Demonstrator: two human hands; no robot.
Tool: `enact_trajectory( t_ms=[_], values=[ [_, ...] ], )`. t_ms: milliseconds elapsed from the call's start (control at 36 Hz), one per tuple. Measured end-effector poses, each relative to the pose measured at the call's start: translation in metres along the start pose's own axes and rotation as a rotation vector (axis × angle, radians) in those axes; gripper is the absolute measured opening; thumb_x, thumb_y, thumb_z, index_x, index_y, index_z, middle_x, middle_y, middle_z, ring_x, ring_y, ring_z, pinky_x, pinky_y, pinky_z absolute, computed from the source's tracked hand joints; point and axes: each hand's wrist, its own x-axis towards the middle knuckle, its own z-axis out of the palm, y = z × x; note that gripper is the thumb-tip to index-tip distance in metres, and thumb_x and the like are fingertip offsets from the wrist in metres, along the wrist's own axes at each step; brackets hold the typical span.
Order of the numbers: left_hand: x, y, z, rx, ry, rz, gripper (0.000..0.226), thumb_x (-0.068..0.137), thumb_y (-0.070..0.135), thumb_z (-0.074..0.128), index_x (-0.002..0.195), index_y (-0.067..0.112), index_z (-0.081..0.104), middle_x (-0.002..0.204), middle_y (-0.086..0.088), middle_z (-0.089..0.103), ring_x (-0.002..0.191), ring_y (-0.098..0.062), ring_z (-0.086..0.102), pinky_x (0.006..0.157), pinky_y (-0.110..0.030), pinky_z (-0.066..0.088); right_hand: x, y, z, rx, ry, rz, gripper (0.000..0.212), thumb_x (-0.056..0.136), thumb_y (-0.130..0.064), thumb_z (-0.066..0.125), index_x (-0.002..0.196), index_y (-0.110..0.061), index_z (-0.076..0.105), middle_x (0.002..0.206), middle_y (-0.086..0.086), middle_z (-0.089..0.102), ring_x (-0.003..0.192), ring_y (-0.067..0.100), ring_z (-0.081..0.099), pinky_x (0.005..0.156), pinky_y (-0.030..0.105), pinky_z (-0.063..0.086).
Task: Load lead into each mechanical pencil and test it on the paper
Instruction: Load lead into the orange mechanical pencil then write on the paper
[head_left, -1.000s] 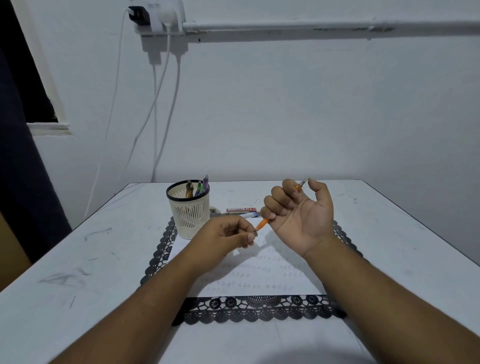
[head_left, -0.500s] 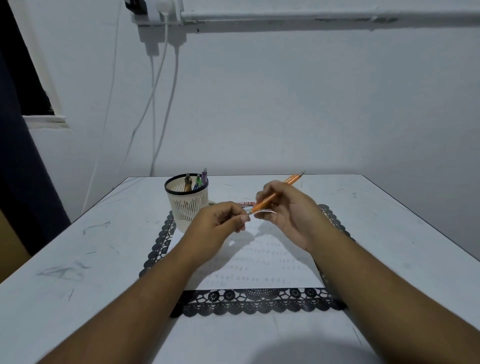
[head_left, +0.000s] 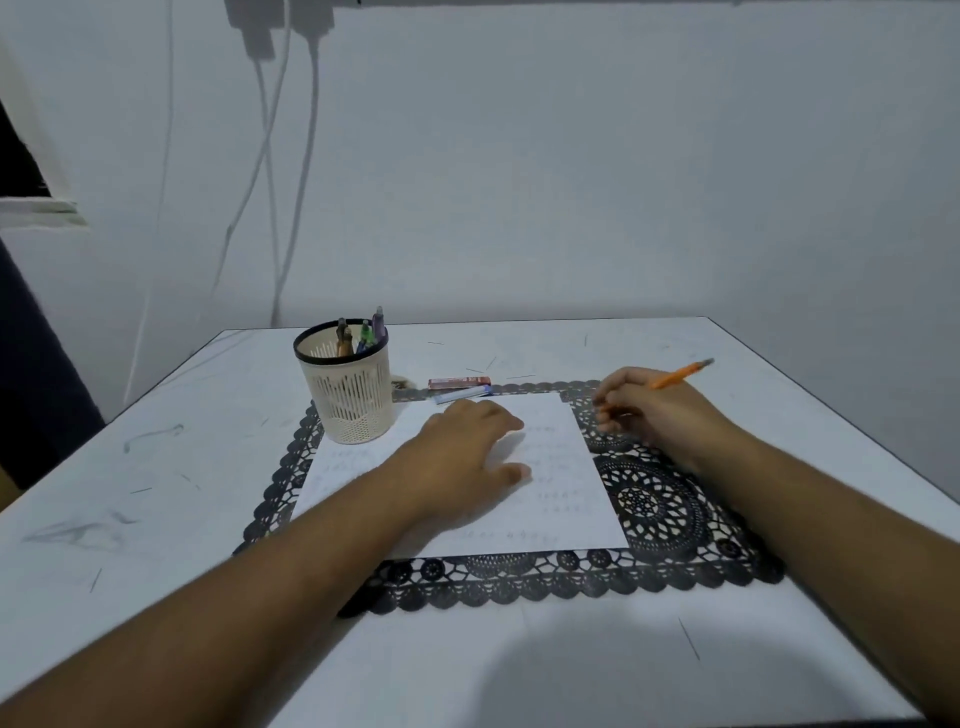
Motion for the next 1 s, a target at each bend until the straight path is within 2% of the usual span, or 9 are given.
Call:
enact_trajectory(
  t_ms=[111,222,306,444,528,667,833,1000],
  values=[
    [0.022,0.011,0.004,0.074,-0.091,0.04,0.068,0.1,0.065,0.045,0.158,0.031,0.034,0.164,0.011,0.029,0.151,-0.014,0.023,0.123,-0.043,0.025,-0.007,0.003,0.008,-0.064,-0.078,-0.044,0.016,0.09,0.01,0.064,0.085,-0.004,0.07,0.092,0.022,0.075,0.088,0.037,0.069,0.088,0.044,0.059],
    [0.035,0.007,0.024,0.185,-0.126,0.127,0.078,0.098,0.074,0.032,0.162,0.03,0.024,0.17,0.002,0.021,0.156,-0.022,0.017,0.126,-0.047,0.018,-0.018,0.008,0.012,-0.205,-0.096,-0.116,0.01,0.09,0.008,0.066,0.09,-0.001,0.068,0.087,0.022,0.075,0.082,0.035,0.075,0.081,0.039,0.062],
    [0.038,-0.001,0.035,0.208,-0.168,0.115,0.082,0.095,0.079,0.024,0.164,0.036,0.014,0.173,0.006,0.008,0.158,-0.018,0.006,0.128,-0.047,0.009,-0.019,0.012,0.011,-0.296,-0.071,-0.151,0.007,0.089,0.004,0.07,0.09,-0.003,0.069,0.085,0.019,0.076,0.078,0.031,0.077,0.079,0.038,0.062],
    [0.039,-0.002,0.039,0.203,-0.166,0.124,0.09,0.087,0.085,0.015,0.164,0.038,0.011,0.173,0.008,0.005,0.159,-0.017,0.004,0.128,-0.047,0.007,-0.02,0.009,0.012,-0.356,-0.046,-0.185,0.01,0.089,0.003,0.069,0.086,-0.006,0.066,0.078,0.019,0.074,0.065,0.024,0.07,0.07,0.033,0.059],
    [0.039,-0.003,0.04,0.204,-0.161,0.117,0.087,0.089,0.083,0.017,0.164,0.039,0.011,0.173,0.008,0.004,0.159,-0.016,0.003,0.128,-0.046,0.006,-0.02,0.007,0.014,-0.379,-0.04,-0.189,0.012,0.089,0.003,0.068,0.085,-0.007,0.064,0.075,0.017,0.073,0.062,0.02,0.066,0.065,0.03,0.056],
    [0.04,-0.006,0.04,0.2,-0.143,0.127,0.082,0.094,0.081,0.022,0.164,0.039,0.012,0.173,0.008,0.005,0.159,-0.017,0.003,0.128,-0.045,0.005,-0.021,0.007,0.015,-0.421,-0.055,-0.152,0.012,0.088,-0.001,0.069,0.083,-0.012,0.065,0.071,0.007,0.073,0.062,0.015,0.064,0.067,0.032,0.053],
    [0.039,-0.004,0.039,0.188,-0.153,0.118,0.083,0.092,0.081,0.021,0.164,0.039,0.012,0.173,0.009,0.004,0.159,-0.016,0.002,0.128,-0.045,0.004,-0.022,0.005,0.016,-0.41,-0.011,-0.157,0.014,0.09,-0.001,0.068,0.082,-0.011,0.063,0.073,0.01,0.073,0.06,0.016,0.064,0.064,0.029,0.054],
    [0.039,-0.005,0.04,0.184,-0.152,0.117,0.083,0.093,0.081,0.022,0.164,0.039,0.013,0.173,0.009,0.004,0.159,-0.016,0.002,0.128,-0.045,0.004,-0.024,0.006,0.015,-0.421,-0.043,-0.145,0.013,0.089,-0.002,0.068,0.082,-0.01,0.063,0.074,0.011,0.074,0.062,0.015,0.065,0.065,0.029,0.053]
  ],
)
